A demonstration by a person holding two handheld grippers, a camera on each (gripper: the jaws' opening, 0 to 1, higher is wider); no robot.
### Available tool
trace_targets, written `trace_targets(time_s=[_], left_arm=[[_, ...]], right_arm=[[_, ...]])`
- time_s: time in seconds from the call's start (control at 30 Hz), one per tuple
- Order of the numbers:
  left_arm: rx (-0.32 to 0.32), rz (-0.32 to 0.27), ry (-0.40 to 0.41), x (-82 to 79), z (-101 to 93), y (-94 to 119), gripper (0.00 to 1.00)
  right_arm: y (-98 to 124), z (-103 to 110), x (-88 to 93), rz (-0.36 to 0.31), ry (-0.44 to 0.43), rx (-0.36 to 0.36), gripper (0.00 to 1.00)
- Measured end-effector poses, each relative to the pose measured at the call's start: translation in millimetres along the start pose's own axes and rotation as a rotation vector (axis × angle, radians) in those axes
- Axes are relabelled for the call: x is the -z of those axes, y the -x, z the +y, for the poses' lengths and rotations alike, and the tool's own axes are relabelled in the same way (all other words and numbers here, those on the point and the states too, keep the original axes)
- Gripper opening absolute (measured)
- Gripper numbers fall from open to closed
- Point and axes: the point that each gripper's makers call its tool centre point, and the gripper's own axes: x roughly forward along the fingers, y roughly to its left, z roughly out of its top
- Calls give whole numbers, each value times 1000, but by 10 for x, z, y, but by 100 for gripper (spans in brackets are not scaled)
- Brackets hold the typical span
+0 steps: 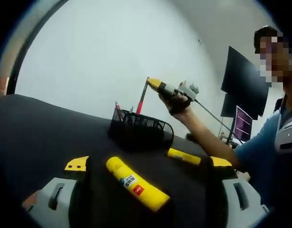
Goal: Pick up pens and glue sticks and place them into the holder.
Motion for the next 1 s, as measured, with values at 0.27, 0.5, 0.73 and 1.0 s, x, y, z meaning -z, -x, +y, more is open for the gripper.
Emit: trace_targets(time_s=[0.27, 0.5, 0.73, 1.0], left_arm=[[0, 9, 2, 16, -1, -3, 95], [-2, 9, 5, 18, -5, 3, 95], [-4, 9, 8, 18, 8, 10, 94], [-8, 13, 6, 32, 0, 1, 94]], right_arm=[[8, -50, 251, 118, -14, -9, 3], [-5, -34, 418, 199, 3, -9, 3], [11, -28, 514, 243, 5, -9, 3], [33, -48, 515, 246, -9, -8, 2]])
